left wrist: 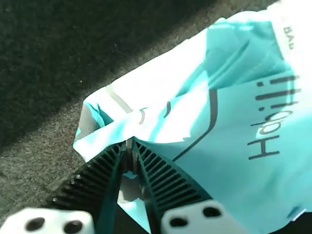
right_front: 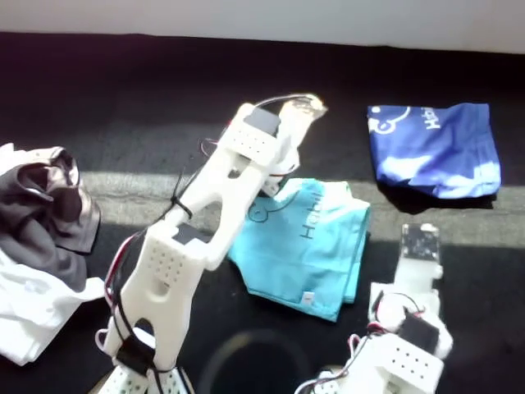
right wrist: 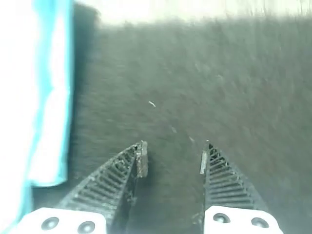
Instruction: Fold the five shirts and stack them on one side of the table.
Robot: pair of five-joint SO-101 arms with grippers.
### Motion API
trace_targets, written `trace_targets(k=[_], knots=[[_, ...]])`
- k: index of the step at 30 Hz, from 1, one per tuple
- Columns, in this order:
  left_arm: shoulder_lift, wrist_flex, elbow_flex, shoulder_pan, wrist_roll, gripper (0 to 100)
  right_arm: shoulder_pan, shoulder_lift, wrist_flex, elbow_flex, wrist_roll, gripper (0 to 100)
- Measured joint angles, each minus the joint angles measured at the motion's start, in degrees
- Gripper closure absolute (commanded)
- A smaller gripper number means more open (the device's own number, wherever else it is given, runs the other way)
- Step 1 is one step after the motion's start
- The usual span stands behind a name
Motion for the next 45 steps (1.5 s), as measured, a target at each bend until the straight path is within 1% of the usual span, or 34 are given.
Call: trace_targets(k=[1,6,10,14,17,19,23,28,30,31,35,36,37,45], knots=[[0.79,-0.44,-0.62,-0.79,0.00,99,-1.58,2.81,-0.70,-2.64,-0.35,81.4],[2.55,-0.70,-3.96,-5.10,0.00,99,-4.84,21.10,-1.14,-18.90,-1.76,81.4],[2.55,-0.44,-6.68,-6.77,0.00,99,-7.74,35.69,2.99,-34.37,-5.80,81.4],[2.55,2.37,-11.34,-6.24,-0.09,99,-13.45,47.56,9.05,-48.97,-8.79,81.4],[2.55,6.59,-17.32,-6.51,-0.18,99,-18.90,55.30,10.73,-57.23,-10.11,81.3],[2.55,9.85,-22.15,-7.65,-0.18,99,-21.63,60.75,11.25,-61.19,-10.20,79.6],[2.46,14.59,-27.87,-12.40,-0.18,99,-24.44,70.24,11.52,-67.34,-10.20,71.8],[2.46,15.30,-28.31,-20.57,-0.18,99,-27.16,78.68,12.92,-73.67,-10.20,71.4],[2.46,15.30,-28.31,-22.86,-0.18,99,-27.52,81.05,13.01,-75.25,-10.20,73.8],[2.46,15.30,-28.31,-23.74,-0.18,99,-27.52,82.46,13.01,-76.04,-10.20,76.8],[2.46,15.38,-28.31,-26.81,-0.18,99,-27.52,88.44,13.01,-78.77,-10.20,97.1],[2.46,15.47,-28.31,-27.43,-0.18,99,-27.52,89.32,13.01,-79.56,-10.20,99.8],[2.46,15.47,-28.31,-28.04,-0.18,99,-27.52,89.58,13.01,-80.35,-10.20,98.4],[2.46,15.47,-28.31,-32.53,-0.18,99,-27.16,90.29,13.10,-92.31,-10.20,99.3]])
